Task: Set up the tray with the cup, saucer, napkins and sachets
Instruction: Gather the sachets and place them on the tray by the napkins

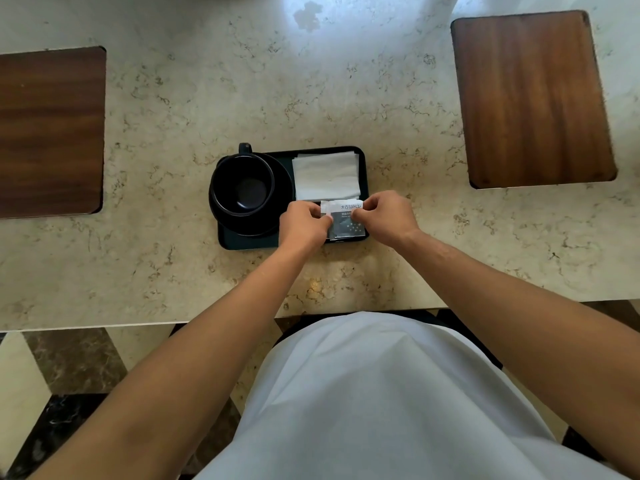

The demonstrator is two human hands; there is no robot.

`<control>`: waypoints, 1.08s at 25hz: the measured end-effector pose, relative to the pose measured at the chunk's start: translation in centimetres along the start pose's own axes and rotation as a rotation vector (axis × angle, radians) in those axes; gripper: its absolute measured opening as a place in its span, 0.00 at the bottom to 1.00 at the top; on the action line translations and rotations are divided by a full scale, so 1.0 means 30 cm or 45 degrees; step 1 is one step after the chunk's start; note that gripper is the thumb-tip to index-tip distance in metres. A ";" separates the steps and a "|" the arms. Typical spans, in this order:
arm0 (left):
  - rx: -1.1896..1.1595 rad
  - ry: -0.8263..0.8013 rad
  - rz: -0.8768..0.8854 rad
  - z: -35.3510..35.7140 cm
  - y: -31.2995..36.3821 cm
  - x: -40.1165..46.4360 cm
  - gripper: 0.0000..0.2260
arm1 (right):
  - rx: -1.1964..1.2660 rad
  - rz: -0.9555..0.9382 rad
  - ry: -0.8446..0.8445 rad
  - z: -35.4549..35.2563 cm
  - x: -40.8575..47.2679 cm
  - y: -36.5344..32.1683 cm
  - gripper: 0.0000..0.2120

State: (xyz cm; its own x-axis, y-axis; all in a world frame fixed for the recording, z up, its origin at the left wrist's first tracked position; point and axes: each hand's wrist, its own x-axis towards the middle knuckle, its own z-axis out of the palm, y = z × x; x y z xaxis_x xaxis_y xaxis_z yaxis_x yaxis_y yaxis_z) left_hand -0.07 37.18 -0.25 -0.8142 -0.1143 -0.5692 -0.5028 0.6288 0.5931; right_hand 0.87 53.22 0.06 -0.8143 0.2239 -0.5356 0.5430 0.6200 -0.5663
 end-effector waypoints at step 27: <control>0.330 0.251 0.444 0.026 -0.083 -0.020 0.23 | -0.501 -0.182 0.114 -0.001 -0.009 -0.029 0.14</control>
State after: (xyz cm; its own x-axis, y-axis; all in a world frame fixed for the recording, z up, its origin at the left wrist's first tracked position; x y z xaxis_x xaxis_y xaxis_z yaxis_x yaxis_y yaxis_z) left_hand 1.89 36.27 -1.83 -0.9737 0.0096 -0.2276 -0.1213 0.8238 0.5538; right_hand 0.60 52.66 0.71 -0.8995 0.1685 -0.4032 0.3179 0.8854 -0.3390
